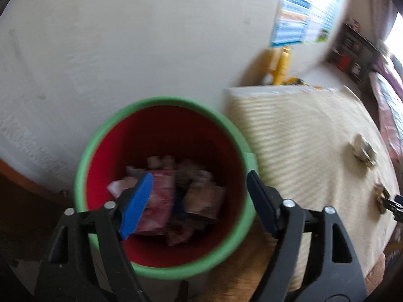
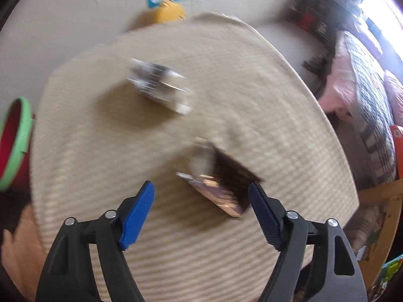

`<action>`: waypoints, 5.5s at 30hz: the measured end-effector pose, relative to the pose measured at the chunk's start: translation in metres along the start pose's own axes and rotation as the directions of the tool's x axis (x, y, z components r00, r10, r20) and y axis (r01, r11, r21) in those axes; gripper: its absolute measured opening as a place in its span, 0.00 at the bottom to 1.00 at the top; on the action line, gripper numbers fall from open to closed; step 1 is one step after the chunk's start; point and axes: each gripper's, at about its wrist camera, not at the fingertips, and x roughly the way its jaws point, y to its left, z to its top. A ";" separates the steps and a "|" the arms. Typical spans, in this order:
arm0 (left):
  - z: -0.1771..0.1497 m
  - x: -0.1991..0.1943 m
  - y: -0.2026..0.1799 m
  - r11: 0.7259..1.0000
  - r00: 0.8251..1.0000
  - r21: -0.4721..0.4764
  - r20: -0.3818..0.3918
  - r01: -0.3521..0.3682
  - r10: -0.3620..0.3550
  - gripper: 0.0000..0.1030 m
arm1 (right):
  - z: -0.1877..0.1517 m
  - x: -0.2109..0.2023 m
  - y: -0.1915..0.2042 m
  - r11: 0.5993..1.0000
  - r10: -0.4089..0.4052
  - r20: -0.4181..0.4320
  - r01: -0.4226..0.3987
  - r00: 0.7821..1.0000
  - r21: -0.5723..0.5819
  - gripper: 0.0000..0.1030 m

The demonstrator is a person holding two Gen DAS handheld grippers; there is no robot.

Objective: Collect trash
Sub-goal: 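Grasp the newspaper-print carton with the left tool while the right tool grasps the brown cigarette box, then lift the newspaper-print carton and brown cigarette box toward the red bucket, then open both tools to drop the carton and cigarette box into the bucket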

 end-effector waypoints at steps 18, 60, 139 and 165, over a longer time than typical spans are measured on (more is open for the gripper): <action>0.030 0.043 -0.248 0.932 0.978 0.297 -0.049 0.208 -0.203 0.83 | -0.094 -0.020 -0.025 0.929 0.206 0.150 -0.241 0.967 0.281 0.40; -0.002 0.074 -0.355 0.446 0.988 0.891 -0.014 0.083 -0.157 0.60 | -0.107 -0.023 -0.038 0.868 0.290 0.197 -0.345 0.936 0.357 0.44; 0.014 -0.026 -0.120 0.968 0.992 0.236 0.072 0.087 -0.106 0.30 | -0.067 -0.071 0.010 0.891 0.287 0.270 -0.360 0.919 0.277 0.42; 0.025 -0.045 -0.020 0.996 0.982 0.065 0.181 -0.060 0.048 0.30 | 0.021 -0.102 0.157 0.862 0.497 0.273 -0.504 0.824 -0.050 0.42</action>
